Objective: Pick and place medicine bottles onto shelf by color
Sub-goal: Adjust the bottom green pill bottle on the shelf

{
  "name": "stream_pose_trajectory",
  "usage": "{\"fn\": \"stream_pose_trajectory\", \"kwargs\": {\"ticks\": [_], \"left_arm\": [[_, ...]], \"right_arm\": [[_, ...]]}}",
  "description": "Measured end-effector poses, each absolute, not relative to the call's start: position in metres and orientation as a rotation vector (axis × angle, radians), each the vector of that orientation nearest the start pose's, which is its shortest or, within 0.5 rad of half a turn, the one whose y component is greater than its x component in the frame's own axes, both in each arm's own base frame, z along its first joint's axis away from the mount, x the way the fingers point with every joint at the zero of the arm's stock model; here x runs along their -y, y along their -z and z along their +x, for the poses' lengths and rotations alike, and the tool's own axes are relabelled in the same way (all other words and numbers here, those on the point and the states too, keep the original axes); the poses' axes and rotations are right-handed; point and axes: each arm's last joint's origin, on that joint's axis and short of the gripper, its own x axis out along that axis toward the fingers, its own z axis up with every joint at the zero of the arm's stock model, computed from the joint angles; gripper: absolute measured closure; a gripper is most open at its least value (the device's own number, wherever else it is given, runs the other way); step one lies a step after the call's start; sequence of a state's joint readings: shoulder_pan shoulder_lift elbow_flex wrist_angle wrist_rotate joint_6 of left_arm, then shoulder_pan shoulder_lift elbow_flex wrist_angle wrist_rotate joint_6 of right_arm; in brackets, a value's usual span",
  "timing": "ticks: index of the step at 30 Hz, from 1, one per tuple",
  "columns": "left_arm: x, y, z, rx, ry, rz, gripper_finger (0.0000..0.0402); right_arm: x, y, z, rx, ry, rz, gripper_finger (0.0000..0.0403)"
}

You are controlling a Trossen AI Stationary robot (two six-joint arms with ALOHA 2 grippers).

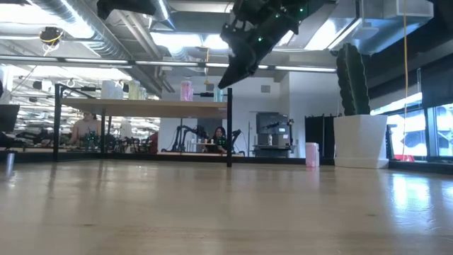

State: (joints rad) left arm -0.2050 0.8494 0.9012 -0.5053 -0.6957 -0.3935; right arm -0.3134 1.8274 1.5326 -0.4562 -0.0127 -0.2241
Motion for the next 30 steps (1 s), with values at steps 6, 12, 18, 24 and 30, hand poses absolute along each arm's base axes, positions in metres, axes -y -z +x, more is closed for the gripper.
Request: {"fn": "stream_pose_trajectory", "kwargs": {"ticks": [6, 12, 18, 24, 30], "left_arm": [[0.0161, -0.3348, 0.1683, -0.31, -0.553, -0.181, 0.0401], [0.0161, -0.3348, 0.1683, -0.31, -0.553, -0.181, 0.0401], [0.0161, -0.3348, 0.1683, -0.306, -0.555, -0.197, 0.0401], [0.0161, -0.3348, 0.1683, -0.306, -0.555, -0.198, 0.0401], [0.0161, -0.3348, 0.1683, -0.306, -0.555, -0.199, 0.0401]], "right_arm": [[0.1283, -0.2705, 0.3956, -0.774, 0.196, -0.106, 0.04], [0.131, -0.269, 0.3978, -0.769, 0.23, -0.138, 0.0401], [0.1321, -0.2692, 0.3975, -0.77, 0.233, -0.15, 0.0401], [0.1321, -0.2691, 0.3975, -0.77, 0.233, -0.15, 0.0401], [0.1321, -0.269, 0.3974, -0.772, 0.235, -0.146, 0.0401]]}}
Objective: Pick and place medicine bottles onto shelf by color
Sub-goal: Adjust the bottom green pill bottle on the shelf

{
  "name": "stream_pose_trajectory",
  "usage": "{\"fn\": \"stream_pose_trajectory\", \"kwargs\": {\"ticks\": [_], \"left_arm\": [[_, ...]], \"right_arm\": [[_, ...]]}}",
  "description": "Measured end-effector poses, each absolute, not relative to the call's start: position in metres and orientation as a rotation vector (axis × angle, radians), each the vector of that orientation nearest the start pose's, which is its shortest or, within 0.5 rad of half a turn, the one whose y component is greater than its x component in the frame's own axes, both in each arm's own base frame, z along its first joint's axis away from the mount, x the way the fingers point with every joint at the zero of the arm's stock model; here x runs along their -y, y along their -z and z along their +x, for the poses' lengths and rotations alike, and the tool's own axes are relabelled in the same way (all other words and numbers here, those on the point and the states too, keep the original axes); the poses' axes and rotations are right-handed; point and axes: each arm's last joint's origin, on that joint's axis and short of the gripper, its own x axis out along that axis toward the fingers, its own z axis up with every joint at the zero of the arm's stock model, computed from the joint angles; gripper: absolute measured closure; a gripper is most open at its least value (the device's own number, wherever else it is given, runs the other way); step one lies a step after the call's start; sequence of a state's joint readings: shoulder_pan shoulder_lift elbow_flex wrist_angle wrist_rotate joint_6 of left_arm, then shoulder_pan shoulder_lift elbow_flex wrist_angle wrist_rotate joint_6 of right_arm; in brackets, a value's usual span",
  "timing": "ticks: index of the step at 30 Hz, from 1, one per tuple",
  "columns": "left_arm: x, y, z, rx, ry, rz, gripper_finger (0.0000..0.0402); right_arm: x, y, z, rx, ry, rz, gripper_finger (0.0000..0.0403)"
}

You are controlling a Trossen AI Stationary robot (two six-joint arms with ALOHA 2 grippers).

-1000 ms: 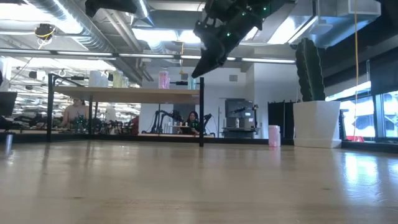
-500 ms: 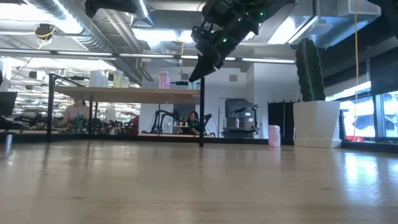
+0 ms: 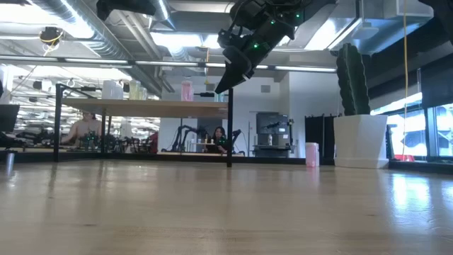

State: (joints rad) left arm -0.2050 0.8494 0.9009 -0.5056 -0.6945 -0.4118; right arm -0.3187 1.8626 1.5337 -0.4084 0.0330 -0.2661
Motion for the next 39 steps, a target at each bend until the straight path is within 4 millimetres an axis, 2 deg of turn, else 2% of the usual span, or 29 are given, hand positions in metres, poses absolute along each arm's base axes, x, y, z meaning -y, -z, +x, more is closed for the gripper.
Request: {"fn": "stream_pose_trajectory", "kwargs": {"ticks": [11, 21, 39], "left_arm": [[0.016, -0.335, 0.168, -0.307, -0.555, -0.198, 0.0401], [0.016, -0.335, 0.168, -0.307, -0.555, -0.198, 0.0401], [0.016, -0.335, 0.168, -0.307, -0.555, -0.198, 0.0401]], "right_arm": [[0.132, -0.286, 0.397, -0.792, 0.238, -0.144, 0.04], [0.133, -0.287, 0.397, -0.795, 0.258, -0.155, 0.0401], [0.147, -0.287, 0.392, -0.794, 0.28, -0.143, 0.0401]]}}
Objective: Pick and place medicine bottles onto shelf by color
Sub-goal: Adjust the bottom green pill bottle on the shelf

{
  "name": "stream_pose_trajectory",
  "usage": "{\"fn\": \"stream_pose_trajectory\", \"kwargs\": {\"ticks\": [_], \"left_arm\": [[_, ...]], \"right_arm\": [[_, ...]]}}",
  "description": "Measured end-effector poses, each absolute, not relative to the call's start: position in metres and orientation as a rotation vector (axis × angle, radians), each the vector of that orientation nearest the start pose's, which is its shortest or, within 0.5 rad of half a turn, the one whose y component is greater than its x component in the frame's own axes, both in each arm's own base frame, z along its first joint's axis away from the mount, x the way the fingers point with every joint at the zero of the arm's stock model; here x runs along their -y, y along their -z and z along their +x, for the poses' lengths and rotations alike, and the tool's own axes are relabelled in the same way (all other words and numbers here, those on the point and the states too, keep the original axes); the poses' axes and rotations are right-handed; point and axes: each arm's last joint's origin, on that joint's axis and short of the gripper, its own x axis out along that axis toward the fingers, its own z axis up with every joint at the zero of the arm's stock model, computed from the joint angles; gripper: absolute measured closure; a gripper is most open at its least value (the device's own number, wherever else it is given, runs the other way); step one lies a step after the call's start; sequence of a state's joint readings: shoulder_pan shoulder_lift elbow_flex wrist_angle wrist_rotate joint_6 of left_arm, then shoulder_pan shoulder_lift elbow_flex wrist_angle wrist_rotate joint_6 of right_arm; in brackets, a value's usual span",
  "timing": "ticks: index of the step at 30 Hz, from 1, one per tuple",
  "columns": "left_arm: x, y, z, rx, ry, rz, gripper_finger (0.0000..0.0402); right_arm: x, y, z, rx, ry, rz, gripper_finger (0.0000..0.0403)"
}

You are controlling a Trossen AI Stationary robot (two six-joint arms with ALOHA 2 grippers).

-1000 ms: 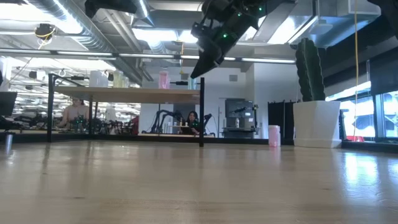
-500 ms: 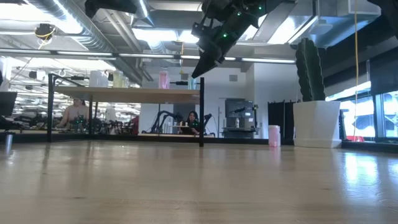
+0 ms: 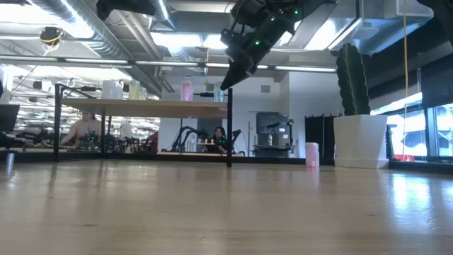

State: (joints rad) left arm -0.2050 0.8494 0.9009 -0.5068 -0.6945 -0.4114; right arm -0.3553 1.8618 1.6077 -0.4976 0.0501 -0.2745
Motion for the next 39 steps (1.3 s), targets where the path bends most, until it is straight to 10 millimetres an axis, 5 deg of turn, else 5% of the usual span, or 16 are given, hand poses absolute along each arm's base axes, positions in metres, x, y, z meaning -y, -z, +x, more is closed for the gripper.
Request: {"fn": "stream_pose_trajectory", "kwargs": {"ticks": [39], "left_arm": [[0.016, -0.335, 0.168, -0.306, -0.556, -0.202, 0.0401]], "right_arm": [[0.151, -0.275, 0.4, -0.796, 0.223, -0.18, 0.04]]}}
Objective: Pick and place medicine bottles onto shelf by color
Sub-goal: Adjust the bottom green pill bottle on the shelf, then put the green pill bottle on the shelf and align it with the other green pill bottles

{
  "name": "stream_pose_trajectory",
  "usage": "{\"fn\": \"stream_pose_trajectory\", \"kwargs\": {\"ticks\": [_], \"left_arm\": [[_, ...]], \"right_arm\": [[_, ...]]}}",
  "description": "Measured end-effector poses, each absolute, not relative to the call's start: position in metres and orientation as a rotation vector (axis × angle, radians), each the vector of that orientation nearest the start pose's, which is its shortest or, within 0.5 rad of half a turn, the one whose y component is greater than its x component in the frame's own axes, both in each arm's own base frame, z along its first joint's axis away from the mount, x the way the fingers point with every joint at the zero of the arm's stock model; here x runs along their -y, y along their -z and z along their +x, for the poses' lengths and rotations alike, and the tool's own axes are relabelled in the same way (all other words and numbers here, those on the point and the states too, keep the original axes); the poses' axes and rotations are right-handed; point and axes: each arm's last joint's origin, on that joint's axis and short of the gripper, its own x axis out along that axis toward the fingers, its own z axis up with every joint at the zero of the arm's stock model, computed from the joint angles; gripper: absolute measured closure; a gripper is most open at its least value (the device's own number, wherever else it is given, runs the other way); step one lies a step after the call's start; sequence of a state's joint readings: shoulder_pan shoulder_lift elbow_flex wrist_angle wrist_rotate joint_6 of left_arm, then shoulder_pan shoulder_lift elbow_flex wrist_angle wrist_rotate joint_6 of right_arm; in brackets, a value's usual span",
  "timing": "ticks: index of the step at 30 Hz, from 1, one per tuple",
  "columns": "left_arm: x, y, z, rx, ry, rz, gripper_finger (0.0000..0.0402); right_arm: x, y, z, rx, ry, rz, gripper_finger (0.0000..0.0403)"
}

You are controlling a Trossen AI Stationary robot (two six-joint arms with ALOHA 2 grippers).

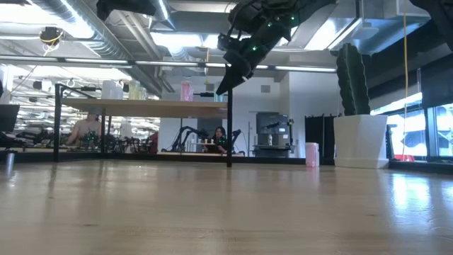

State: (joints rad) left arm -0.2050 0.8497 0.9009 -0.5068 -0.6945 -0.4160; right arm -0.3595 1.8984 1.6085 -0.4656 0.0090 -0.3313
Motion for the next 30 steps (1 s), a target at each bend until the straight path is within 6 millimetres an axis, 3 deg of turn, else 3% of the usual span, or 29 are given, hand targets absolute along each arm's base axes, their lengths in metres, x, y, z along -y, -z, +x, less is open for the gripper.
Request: {"fn": "stream_pose_trajectory", "kwargs": {"ticks": [24, 30], "left_arm": [[0.016, -0.335, 0.168, -0.306, -0.556, -0.202, 0.04], [0.016, -0.335, 0.168, -0.307, -0.556, -0.202, 0.04]], "right_arm": [[0.149, -0.273, 0.398, -0.817, 0.207, -0.157, 0.0399], [0.132, -0.296, 0.387, -0.777, 0.139, -0.078, 0.0399]]}}
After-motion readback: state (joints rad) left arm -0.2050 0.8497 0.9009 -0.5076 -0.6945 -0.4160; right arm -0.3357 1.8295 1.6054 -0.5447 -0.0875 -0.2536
